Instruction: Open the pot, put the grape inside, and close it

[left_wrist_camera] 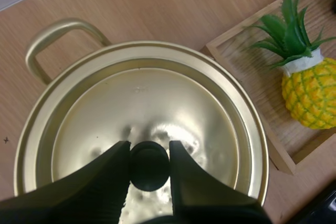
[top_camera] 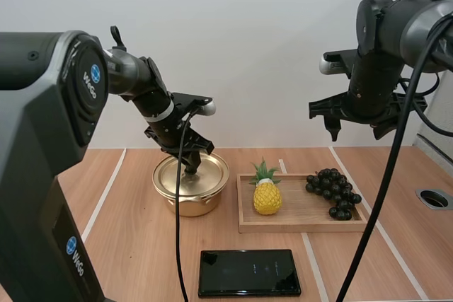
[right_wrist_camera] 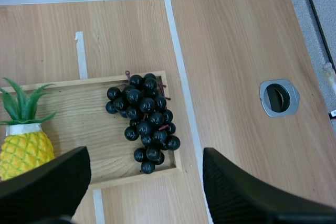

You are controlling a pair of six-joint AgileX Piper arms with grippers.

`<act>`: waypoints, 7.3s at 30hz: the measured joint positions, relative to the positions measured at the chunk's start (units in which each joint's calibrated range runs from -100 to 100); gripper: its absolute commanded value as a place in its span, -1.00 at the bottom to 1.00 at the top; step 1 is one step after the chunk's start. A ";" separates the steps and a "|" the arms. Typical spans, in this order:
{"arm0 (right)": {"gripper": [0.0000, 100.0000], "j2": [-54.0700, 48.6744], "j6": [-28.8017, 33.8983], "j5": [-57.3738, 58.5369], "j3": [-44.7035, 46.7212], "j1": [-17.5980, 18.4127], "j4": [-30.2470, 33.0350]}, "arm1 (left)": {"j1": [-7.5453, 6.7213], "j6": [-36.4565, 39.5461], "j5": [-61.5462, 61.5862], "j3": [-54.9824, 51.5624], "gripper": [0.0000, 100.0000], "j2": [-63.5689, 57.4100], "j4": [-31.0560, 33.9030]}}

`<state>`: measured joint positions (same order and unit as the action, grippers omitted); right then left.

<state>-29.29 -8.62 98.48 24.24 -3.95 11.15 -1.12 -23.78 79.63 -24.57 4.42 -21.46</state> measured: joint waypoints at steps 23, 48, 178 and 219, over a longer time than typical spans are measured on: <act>1.00 0.00 -1.50 0.88 0.00 0.00 0.00 | 0.00 4.44 2.15 7.42 -1.00 -4.20 0.22; 1.00 0.00 -5.80 -2.33 0.00 0.00 -7.62 | 0.00 19.36 0.59 35.81 -1.00 -29.26 12.09; -1.00 0.52 0.73 -36.76 -2.23 -0.08 1.63 | 0.00 20.27 9.50 59.54 -1.00 -48.17 12.30; -1.00 2.49 -50.79 1.52 -18.75 14.01 -48.69 | 0.00 20.47 9.68 59.54 -1.00 -53.57 16.75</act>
<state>-26.79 -59.42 100.00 5.49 10.06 -37.55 -1.12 -3.31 89.31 34.97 -49.15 -4.72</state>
